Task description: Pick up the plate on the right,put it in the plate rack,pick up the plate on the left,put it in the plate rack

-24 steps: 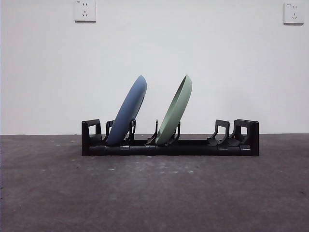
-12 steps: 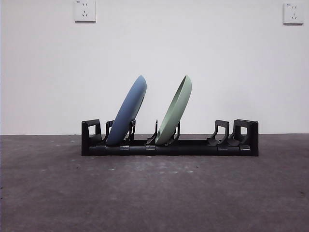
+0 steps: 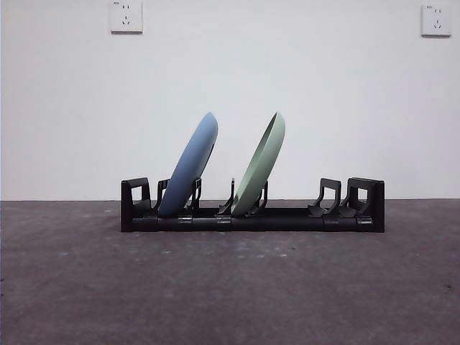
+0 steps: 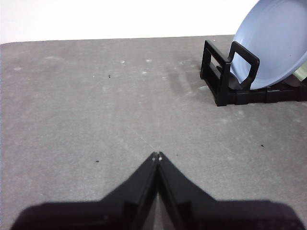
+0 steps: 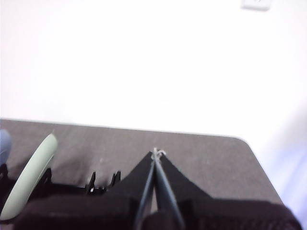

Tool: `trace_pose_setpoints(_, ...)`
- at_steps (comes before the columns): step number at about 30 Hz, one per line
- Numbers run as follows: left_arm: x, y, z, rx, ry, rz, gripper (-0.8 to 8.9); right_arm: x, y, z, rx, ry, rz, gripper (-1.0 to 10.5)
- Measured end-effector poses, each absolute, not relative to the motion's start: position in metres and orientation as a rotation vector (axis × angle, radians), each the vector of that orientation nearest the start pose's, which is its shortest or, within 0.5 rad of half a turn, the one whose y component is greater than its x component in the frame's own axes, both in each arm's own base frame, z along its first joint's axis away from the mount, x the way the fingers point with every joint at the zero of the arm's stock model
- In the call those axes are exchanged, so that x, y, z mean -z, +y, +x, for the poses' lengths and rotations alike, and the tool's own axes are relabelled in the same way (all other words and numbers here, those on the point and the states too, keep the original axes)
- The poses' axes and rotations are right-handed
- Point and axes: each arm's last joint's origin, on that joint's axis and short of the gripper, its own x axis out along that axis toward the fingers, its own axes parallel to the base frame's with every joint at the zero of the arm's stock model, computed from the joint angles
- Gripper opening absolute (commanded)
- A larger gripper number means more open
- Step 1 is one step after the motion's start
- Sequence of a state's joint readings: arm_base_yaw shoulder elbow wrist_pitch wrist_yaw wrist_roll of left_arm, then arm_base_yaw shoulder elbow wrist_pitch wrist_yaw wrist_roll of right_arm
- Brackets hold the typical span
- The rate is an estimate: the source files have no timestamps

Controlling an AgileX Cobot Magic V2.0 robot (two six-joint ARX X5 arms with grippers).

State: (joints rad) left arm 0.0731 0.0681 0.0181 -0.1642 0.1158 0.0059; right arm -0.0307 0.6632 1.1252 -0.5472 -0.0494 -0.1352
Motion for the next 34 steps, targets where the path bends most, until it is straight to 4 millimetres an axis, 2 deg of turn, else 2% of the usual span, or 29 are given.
trace_pose_setpoints(3,-0.149,0.004,0.099,0.043,0.214,-0.014,-0.04,-0.385,-0.002,0.096,-0.020,0.048,-0.133,0.0)
trace_pose_setpoints(11,-0.149,0.004,0.099,0.043,0.213,-0.014,-0.04,-0.270,-0.002,0.097,-0.017,0.108,-0.117,0.0)
trace_pose_setpoints(17,-0.149,0.004,0.099,0.043,0.214,-0.014,-0.04,-0.210,-0.002,0.097,-0.016,0.114,-0.089,0.0)
trace_pose_setpoints(26,-0.149,0.004,0.099,0.043,0.213,-0.015,-0.04,-0.153,-0.002,0.096,-0.016,0.170,-0.069,0.0)
trace_pose_setpoints(34,-0.149,0.004,0.099,0.043,0.216,-0.015,-0.03,-0.153,-0.003,0.095,0.006,0.173,-0.059,0.0)
